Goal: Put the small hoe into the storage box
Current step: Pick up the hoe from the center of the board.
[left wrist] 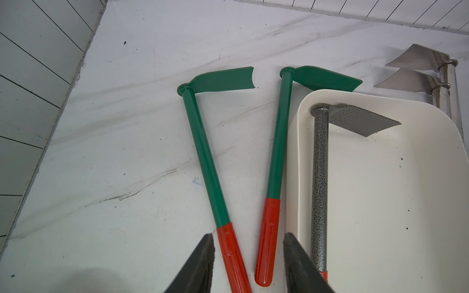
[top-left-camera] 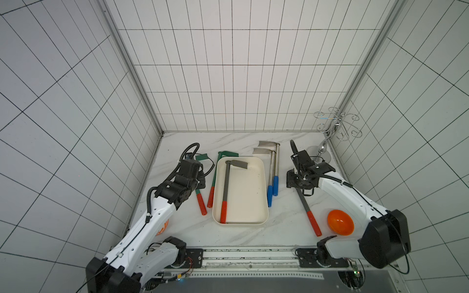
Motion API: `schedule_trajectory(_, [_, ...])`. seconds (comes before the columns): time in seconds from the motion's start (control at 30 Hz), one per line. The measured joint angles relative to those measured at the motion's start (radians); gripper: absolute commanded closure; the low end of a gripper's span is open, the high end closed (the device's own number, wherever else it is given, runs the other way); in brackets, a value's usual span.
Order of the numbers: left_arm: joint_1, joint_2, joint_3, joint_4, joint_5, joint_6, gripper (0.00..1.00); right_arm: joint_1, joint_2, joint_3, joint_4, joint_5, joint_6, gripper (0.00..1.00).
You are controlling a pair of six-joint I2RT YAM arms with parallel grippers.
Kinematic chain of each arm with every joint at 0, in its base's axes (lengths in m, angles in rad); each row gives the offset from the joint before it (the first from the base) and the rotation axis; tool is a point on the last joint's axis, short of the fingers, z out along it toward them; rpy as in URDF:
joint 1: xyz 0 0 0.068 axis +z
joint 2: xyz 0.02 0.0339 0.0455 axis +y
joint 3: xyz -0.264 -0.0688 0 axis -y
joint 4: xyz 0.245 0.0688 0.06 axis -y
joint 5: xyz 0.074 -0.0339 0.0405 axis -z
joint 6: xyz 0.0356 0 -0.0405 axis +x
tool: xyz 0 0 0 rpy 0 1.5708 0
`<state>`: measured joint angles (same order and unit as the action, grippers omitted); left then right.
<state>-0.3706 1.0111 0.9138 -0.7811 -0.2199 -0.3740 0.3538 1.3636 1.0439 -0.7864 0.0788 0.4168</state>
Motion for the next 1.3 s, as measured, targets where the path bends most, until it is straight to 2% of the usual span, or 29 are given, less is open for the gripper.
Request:
schedule_trajectory(0.43, [0.000,0.043,0.001,0.008,0.005,0.008,0.53,-0.144,0.037,-0.028,0.062,-0.023,-0.039,0.30])
schedule_trajectory(0.9, [0.000,0.050,0.019,0.016,0.008,0.012,0.53,-0.157,0.118,-0.052,0.131,-0.093,-0.085,0.30])
schedule_trajectory(1.3, [0.000,0.056,0.031,0.017,0.008,0.015,0.53,-0.157,0.191,-0.060,0.169,-0.081,-0.093,0.30])
